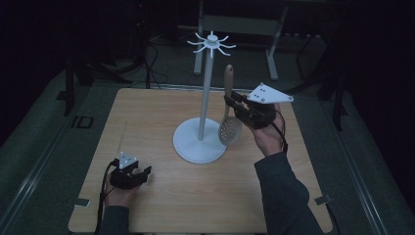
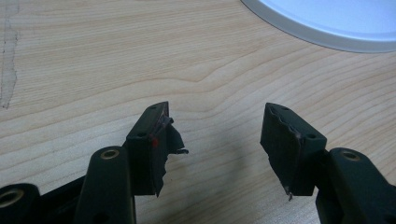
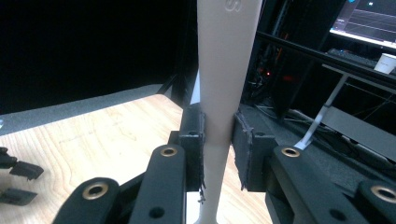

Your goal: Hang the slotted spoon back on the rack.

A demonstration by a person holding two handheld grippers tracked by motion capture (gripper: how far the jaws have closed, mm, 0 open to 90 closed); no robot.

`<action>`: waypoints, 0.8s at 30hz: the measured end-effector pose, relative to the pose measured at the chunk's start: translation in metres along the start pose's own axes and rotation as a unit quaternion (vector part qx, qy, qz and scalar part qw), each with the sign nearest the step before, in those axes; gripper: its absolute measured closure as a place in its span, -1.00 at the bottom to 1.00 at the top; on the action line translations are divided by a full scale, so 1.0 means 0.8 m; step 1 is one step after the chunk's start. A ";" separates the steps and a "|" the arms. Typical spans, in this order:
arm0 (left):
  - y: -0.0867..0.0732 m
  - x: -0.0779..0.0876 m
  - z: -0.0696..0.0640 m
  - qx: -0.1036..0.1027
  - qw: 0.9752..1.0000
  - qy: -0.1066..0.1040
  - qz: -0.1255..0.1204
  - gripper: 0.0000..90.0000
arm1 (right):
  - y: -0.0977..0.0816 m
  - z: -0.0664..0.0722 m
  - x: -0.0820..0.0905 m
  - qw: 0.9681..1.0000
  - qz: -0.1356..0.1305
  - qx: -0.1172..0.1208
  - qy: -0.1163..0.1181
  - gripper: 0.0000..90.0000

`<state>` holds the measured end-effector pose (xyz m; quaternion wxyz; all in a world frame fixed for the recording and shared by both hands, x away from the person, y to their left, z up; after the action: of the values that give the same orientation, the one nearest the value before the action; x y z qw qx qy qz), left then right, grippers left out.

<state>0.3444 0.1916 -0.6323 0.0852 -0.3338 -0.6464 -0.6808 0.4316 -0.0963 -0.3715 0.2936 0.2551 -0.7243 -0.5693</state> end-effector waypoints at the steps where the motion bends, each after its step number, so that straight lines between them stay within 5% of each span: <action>1: 0.000 0.000 0.000 0.000 1.000 0.000 0.000 -0.05 | 0.002 -0.001 0.000 1.000 -0.001 -0.001 -0.002 0.66; 24: 0.000 0.000 0.000 0.000 1.000 0.000 0.000 -0.05 | 0.027 -0.021 -0.012 1.000 -0.003 -0.015 -0.013 0.66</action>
<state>0.3443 0.1917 -0.6327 0.0849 -0.3340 -0.6466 -0.6805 0.4494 -0.0960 -0.3490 0.2867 0.2454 -0.7185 -0.5843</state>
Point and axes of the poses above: each handheld gripper's, and its own axes: x roughly backward along the jaws, y roughly out of its top, z roughly to its left, the point moved 10 cm from there along -x, roughly forward along the jaws, and after that the axes turned 7 degrees about -z, right-handed, at the moved point
